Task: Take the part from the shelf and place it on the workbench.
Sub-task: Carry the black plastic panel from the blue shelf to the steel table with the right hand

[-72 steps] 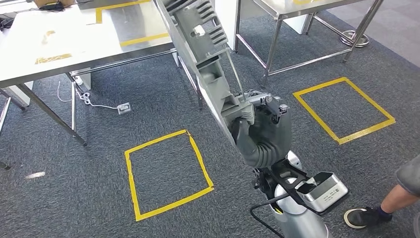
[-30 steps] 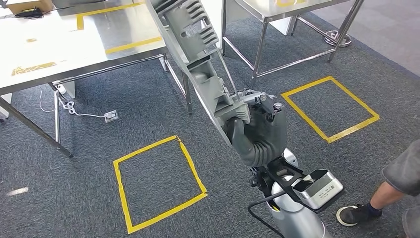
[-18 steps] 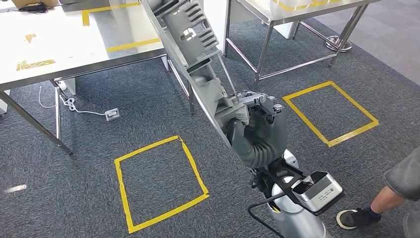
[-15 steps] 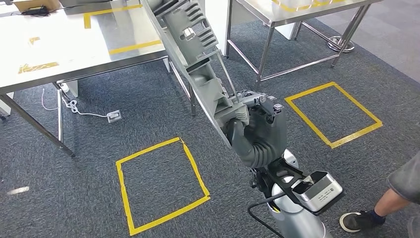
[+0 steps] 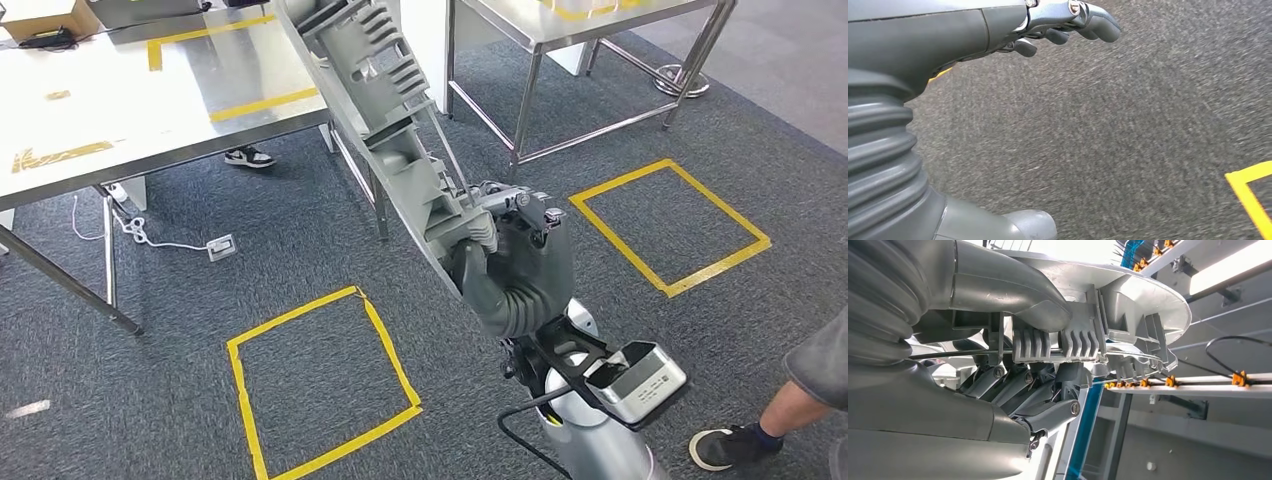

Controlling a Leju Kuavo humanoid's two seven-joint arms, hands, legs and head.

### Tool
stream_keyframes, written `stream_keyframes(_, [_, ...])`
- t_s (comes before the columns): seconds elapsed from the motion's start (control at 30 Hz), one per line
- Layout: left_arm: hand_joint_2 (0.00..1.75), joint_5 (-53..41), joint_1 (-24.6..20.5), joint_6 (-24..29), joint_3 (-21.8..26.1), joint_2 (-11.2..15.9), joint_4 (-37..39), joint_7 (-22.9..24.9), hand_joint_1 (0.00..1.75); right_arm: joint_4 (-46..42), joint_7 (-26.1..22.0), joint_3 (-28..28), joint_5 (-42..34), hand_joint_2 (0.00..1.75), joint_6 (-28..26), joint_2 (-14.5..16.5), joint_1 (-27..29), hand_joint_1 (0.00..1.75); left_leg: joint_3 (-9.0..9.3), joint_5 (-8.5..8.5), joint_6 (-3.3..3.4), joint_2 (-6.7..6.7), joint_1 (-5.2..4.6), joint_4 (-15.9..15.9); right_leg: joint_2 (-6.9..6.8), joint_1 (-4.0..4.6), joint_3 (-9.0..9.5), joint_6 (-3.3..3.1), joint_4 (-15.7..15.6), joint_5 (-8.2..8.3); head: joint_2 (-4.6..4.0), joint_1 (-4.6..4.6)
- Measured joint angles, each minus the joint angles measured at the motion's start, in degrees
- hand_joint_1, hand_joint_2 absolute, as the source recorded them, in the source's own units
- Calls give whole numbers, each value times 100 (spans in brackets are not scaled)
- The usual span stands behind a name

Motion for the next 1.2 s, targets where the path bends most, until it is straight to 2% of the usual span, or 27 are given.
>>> stream_keyframes(0.03, [175,0,-1,1,3,1,1,1,0,0,-2,0,0,175,1,5,-1,166,87,57,27,-3,-9,-204,3,8,13,31,2,-24,1,-1])
stream_keyframes(0.07, [175,0,0,2,5,0,1,1,0,0,-4,0,1,175,2,9,-2,166,115,33,55,-6,-21,-266,7,15,12,64,0,-38,1,0])
stream_keyframes(0.17, [175,-1,0,4,11,-10,1,2,0,-3,-1,0,3,175,7,21,-1,166,169,-7,173,-11,-16,-317,1,11,11,170,35,-104,1,6])
stream_keyframes(0.2, [175,-2,-4,5,13,-12,-2,1,0,-4,1,0,3,175,8,23,-3,166,202,-15,213,-11,-5,-341,-7,8,-49,199,184,-185,1,14])
stream_keyframes(0.23, [175,-2,-8,6,14,-14,-3,1,0,-4,2,-1,3,175,8,25,-3,166,233,-26,246,-10,4,-360,-16,4,-182,221,453,-310,0,27])
stream_keyframes(0.3, [175,-2,-9,8,15,-13,-4,1,0,-3,-2,-3,2,175,7,25,-2,166,261,-66,283,-9,-4,-357,-25,2,-636,249,1240,-609,0,46])
stream_keyframes(0.33, [175,-2,-5,8,15,-15,-2,2,0,-2,-3,-4,2,175,7,25,3,166,277,-89,288,-9,-9,-353,-25,1,-849,254,1548,-672,1,48])
stream_keyframes(0.37, [175,-2,-1,8,15,-16,-1,2,0,-1,-4,-4,2,175,8,25,6,166,300,-115,288,-11,-12,-348,-26,1,-972,252,1662,-615,1,49])
stream_keyframes(0.4, [175,-2,1,8,15,-16,-1,2,0,-1,-4,-4,3,175,9,25,8,166,335,-144,283,-14,-14,-344,-27,2,-968,242,1537,-437,0,49])
stream_keyframes(0.47, [175,-2,1,8,15,-19,-1,-1,0,-2,-3,-6,10,175,14,25,9,166,425,-214,259,-23,-15,-339,-35,10,-671,193,756,71,0,51])
stream_keyframes(0.5, [175,-2,-1,8,15,-21,-1,-3,0,-2,-3,-8,17,175,19,25,7,166,459,-249,235,-27,-24,-334,-42,26,-504,164,381,224,0,49])
stream_keyframes(0.53, [175,-2,-2,8,15,-23,-1,-5,0,-2,-4,-9,25,175,26,26,6,166,478,-278,206,-29,-32,-334,-47,42,-387,135,127,297,0,46])
stream_keyframes(0.6, [175,-2,-3,8,15,-28,-1,-6,0,-3,-6,-13,39,175,55,28,6,166,496,-309,140,-24,-42,-350,-41,73,-324,90,8,264,1,39])
stream_keyframes(0.67, [175,-2,-8,14,16,-28,-2,-10,0,-15,-5,-21,63,175,104,43,11,166,508,-340,73,-13,-38,-339,-28,48,-289,38,-25,264,1,37])
stream_keyframes(0.7, [175,-2,-13,21,16,-26,-4,-20,0,-24,-4,-29,79,175,131,59,13,166,467,-398,42,-11,-36,-233,-29,29,-259,6,-48,260,1,33])
stream_keyframes(0.73, [175,-2,-16,28,17,-22,-6,-31,0,-31,-2,-39,91,175,155,78,15,166,352,-508,10,-11,-29,0,-35,9,-223,-24,-68,250,0,28])
stream_keyframes(0.8, [175,0,-12,34,17,-11,-8,-52,0,-36,-2,-67,107,175,196,109,16,166,-78,-815,-39,-12,-4,776,-45,3,-172,-66,-73,204,-1,21])
stream_keyframes(0.83, [175,6,-6,34,17,-4,-8,-57,0,-35,-3,-79,110,175,208,117,18,166,-309,-912,-59,-12,9,1143,-43,2,-147,-71,-72,179,-1,20])
stream_keyframes(0.87, [175,14,0,33,18,4,-7,-62,0,-35,-4,-89,112,175,214,121,18,166,-467,-900,-74,-12,20,1345,-38,-1,-116,-67,-72,151,-1,21])
stream_keyframes(0.9, [175,21,4,31,19,13,-7,-67,0,-35,-3,-95,112,175,218,125,19,166,-512,-761,-83,-11,30,1313,-31,-6,-74,-56,-71,119,-1,20])
stream_keyframes(0.93, [175,28,6,27,20,23,-8,-73,0,-35,-2,-96,111,175,222,132,20,166,-441,-518,-88,-11,40,1048,-24,-15,-20,-38,-70,81,-1,20])
stream_keyframes(0.97, [175,31,9,21,23,31,-8,-80,0,-35,-2,-96,111,175,226,142,19,166,-289,-233,-91,-9,51,628,-19,-23,37,-13,-70,38,-1,19])
stream_keyframes(1.0, [175,33,12,10,28,36,-6,-90,0,-34,-3,-96,110,175,228,152,17,166,-116,-36,-88,-9,49,220,-13,-19,76,23,-62,-8,0,6])
stream_keyframes(1.03, [175,35,15,1,34,37,-4,-102,0,-34,-3,-96,110,175,225,160,12,166,19,73,-61,-11,49,-87,-7,-14,99,58,-56,-46,0,-4])
stream_keyframes(1.07, [175,37,21,-8,40,36,-1,-114,0,-33,-4,-96,111,175,218,165,5,166,95,91,-26,-13,43,-253,-3,-3,104,94,-56,-73,0,-9])
stream_keyframes(1.17, [175,54,39,-16,57,32,-1,-129,0,-33,-3,-96,115,175,195,169,-5,166,137,11,123,-26,24,-310,-6,-11,123,198,-63,-125,0,4])
stream_keyframes(1.2, [175,61,41,-16,61,34,-3,-132,0,-34,-2,-96,116,175,192,169,-6,166,155,-2,168,-28,27,-320,-14,-21,100,230,18,-177,0,11])
